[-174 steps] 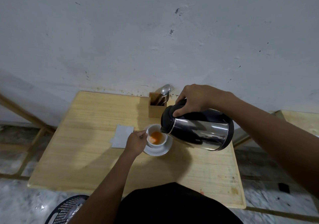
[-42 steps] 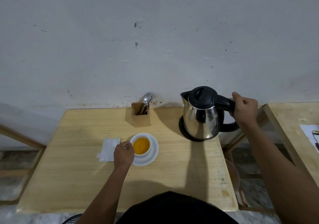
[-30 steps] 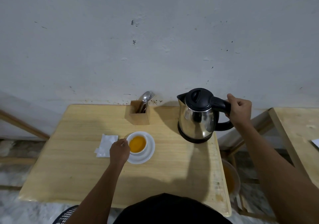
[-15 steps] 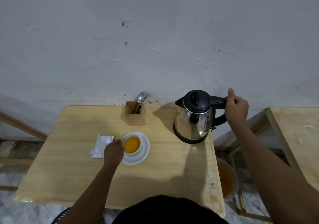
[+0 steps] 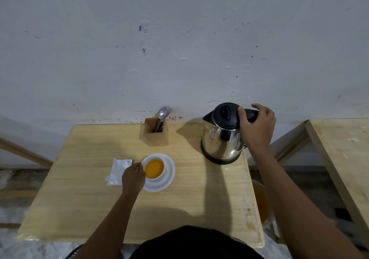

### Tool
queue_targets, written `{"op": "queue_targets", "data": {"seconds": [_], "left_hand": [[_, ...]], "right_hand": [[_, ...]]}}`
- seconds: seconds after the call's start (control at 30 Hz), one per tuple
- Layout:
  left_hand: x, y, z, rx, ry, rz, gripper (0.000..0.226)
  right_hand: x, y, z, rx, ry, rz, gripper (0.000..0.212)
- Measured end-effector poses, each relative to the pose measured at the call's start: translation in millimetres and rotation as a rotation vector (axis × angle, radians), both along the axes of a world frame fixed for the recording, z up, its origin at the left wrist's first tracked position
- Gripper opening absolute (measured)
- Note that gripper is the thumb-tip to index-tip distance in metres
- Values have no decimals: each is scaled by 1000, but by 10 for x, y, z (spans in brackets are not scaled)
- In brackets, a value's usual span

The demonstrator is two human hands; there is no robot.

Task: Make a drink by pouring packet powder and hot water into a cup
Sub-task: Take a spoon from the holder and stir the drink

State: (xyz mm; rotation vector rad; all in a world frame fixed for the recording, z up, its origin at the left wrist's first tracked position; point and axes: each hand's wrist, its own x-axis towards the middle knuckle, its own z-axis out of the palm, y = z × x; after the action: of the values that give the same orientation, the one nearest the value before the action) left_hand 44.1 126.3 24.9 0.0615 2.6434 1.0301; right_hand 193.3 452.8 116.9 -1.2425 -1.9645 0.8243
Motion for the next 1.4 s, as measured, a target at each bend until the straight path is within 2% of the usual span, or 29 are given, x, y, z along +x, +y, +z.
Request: {"op": "queue_targets", "data": {"seconds": [0.17,0.23,0.3,0.37,0.4,0.5,0.53,0.6,0.7,0.77,0.93,1.07,1.13,1.2,1.27,1.4], "left_hand": [[-39,-49,8,46,-40,-17,28],[-73,-80,-14,77,-84,-42,26],[-129,-127,-1,120,-152,-37,21],[-169,-163,32,146,-195,-65,15],[-189,-179,47,159,-211,-86,14],[-275,-235,67,162,-259,-136,18],[-310,-262,60,157,-274,-155,21],[-363,-295,66,145,-293,-205,25],[-431,-327,74,148,-315,-250,24],[-463,-337,67,155,-333,-274,24],[-532,-374,16,185,-365,-301,22],[-560,-394,2,201,-372,-337,16],[-572,-399,1,198,-368,-355,21],[-581,-403,1,197,-363,-371,22],[-583,-410,-7,201,-363,-372,22],[-592,-420,-36,198,-358,-383,19]], "right_hand": [[-161,-518,167,306,39,82,31],[-267,-827,171,464,130,209,22],[-441,-1157,98,522,197,403,16],[-622,-1416,8,433,136,549,10],[-711,-1513,-35,299,36,584,10],[-1001,-1649,-232,-227,-293,584,16],[-1093,-1654,-309,-349,-333,568,19],[-1281,-1633,-441,-454,-373,535,35],[-1548,-1574,-546,-439,-361,491,56],[-1672,-1536,-555,-358,-379,468,57],[-1833,-1513,-541,-261,-392,399,29],[-1861,-1511,-537,-238,-428,355,21],[-1847,-1510,-520,-237,-394,345,18],[-1809,-1519,-473,-264,-278,337,9],[-1735,-1552,-399,-287,-116,340,5],[-1463,-1677,-167,-335,316,360,14]]}}
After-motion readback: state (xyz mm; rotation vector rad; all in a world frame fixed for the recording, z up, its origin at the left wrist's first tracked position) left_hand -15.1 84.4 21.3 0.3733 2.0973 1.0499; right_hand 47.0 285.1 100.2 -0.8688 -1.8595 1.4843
